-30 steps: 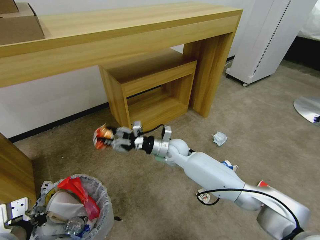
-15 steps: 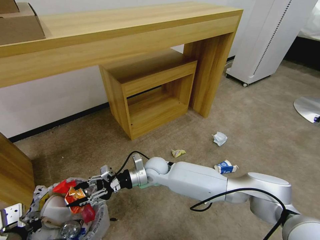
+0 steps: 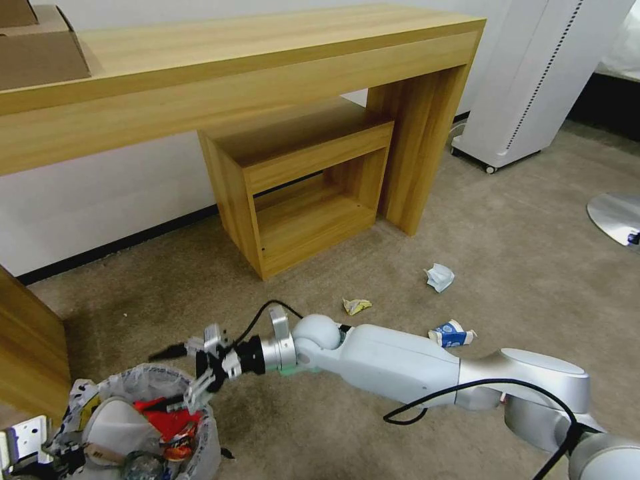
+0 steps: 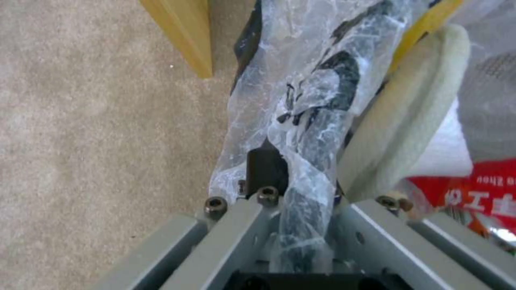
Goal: Pick up the trash bin and place the garbage on the floor into it.
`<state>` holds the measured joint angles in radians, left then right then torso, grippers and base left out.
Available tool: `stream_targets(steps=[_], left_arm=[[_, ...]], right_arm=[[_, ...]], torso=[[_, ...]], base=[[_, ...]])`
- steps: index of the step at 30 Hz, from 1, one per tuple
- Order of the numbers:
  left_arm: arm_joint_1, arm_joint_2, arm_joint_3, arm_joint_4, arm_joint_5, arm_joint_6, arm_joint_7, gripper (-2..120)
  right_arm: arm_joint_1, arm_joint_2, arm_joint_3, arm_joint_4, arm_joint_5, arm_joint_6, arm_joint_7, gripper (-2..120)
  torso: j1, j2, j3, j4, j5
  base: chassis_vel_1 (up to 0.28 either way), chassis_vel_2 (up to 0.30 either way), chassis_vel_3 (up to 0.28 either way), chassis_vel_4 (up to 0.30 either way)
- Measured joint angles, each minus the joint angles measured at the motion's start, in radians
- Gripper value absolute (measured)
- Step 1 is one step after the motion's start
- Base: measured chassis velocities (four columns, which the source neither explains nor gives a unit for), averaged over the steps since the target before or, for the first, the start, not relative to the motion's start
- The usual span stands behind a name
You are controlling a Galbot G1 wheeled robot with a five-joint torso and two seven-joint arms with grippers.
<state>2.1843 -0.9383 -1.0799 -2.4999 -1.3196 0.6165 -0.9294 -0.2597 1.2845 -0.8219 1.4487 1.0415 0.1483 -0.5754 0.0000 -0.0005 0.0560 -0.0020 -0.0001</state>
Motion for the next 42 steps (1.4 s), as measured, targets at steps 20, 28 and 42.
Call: stream_targets(steps=[20, 28, 42], left_arm=[[-0.033, 0.009, 0.114, 0.0, 0.105, 0.012, 0.037, 0], [-0.045, 0.01, 0.162, 0.0, 0.169, 0.015, 0.056, 0], [-0.025, -0.085, 0.265, 0.0, 0.377, 0.022, 0.113, 0]], right_arm=[[-0.521, -0.529, 0.801, 0.368, -0.131, -0.433, 0.776, 100], [-0.761, -0.605, 1.069, 0.424, -0.145, -0.541, 0.878, 100], [-1.053, -0.543, 1.252, 0.35, -0.168, -0.605, 0.797, 100]], torso=[[0.0, 0.0, 0.0, -0.0003, 0.0003], [0.0, 0.0, 0.0, 0.0, 0.0], [0.0, 0.0, 0.0, -0.0002, -0.0002]], base=[[0.0, 0.0, 0.0, 0.0], [0.0, 0.0, 0.0, 0.0], [0.0, 0.0, 0.0, 0.0]])
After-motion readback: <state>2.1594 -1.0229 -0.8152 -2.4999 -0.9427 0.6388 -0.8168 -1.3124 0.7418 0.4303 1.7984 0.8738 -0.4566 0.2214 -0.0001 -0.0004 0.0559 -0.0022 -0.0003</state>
